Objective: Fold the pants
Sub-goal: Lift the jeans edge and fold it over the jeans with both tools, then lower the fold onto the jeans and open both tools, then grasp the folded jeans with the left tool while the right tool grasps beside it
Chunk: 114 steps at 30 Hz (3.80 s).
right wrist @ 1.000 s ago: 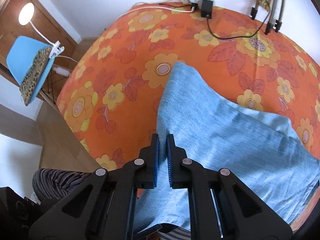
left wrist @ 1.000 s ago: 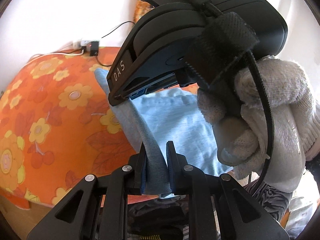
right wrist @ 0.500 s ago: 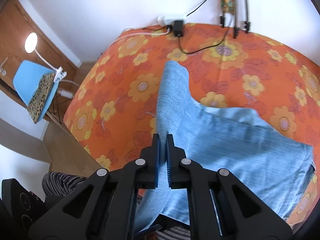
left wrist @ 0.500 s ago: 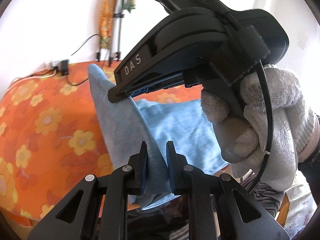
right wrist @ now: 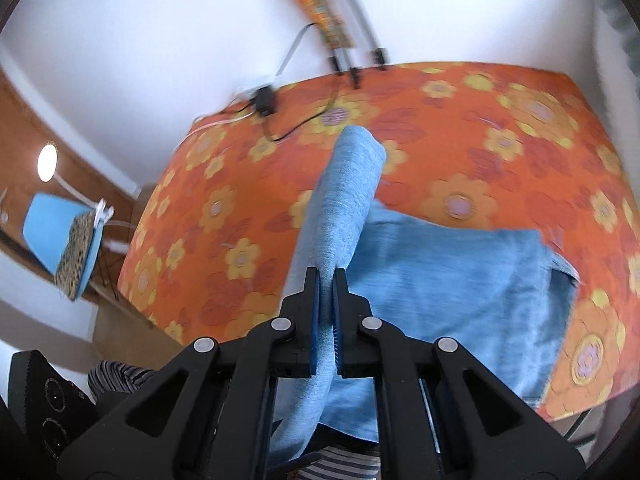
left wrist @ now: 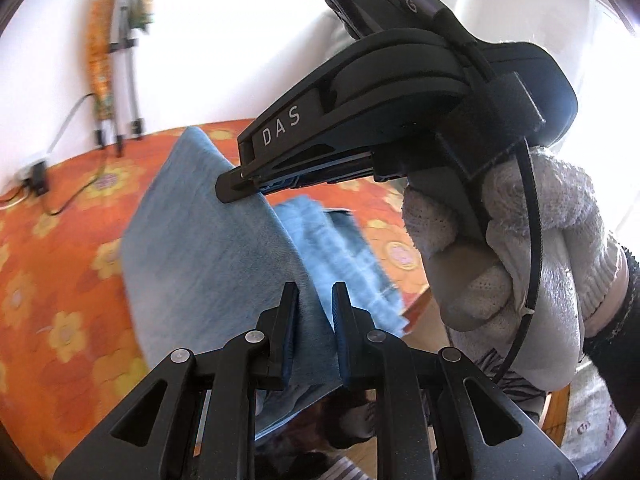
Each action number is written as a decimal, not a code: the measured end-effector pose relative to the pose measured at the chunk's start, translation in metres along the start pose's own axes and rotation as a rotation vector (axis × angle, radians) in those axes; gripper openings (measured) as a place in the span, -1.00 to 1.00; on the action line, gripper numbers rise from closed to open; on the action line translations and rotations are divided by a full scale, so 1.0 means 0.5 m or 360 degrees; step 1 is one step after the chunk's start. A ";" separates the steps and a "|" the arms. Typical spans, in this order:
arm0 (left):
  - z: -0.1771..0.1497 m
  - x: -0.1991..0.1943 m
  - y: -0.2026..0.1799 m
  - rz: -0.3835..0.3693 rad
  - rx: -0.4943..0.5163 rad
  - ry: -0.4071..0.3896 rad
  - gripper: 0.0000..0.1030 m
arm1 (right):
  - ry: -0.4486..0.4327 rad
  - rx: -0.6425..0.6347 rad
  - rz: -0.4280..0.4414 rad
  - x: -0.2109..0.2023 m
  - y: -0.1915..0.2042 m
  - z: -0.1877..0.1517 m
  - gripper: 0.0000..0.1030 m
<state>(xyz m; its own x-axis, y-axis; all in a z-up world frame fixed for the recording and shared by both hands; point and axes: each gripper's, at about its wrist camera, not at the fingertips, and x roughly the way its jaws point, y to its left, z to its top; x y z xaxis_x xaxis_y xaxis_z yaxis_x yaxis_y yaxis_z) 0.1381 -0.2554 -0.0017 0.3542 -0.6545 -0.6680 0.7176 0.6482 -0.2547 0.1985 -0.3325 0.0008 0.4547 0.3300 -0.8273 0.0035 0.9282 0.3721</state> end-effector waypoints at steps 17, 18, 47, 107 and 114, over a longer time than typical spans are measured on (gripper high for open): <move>0.020 0.206 -0.114 -0.0206 0.0160 0.0221 -0.77 | -0.0096 0.0408 -0.0022 -0.067 -0.310 -0.109 -0.89; 0.019 0.216 -0.118 -0.0214 0.0165 0.0234 -0.77 | -0.0097 0.0418 -0.0020 -0.066 -0.318 -0.114 -0.89; -0.036 0.116 0.074 0.0087 0.0089 0.0225 -0.86 | -0.0315 0.0230 -0.0060 -0.071 -0.344 -0.151 -0.98; -0.008 0.275 0.356 -0.0055 -0.0545 0.0328 0.05 | -0.0137 0.0225 -0.0236 0.093 -0.413 -0.153 0.99; -0.005 0.284 0.350 -0.0047 -0.0528 0.0306 0.05 | -0.0109 0.0143 -0.0236 0.104 -0.391 -0.146 0.56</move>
<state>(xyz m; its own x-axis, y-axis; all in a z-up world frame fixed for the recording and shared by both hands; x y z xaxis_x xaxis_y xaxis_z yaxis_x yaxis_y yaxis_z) 0.3129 -0.2339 -0.1429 0.1946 -0.6105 -0.7677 0.4816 0.7413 -0.4674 0.1565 -0.4842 -0.1457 0.5028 0.1753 -0.8464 0.1531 0.9457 0.2868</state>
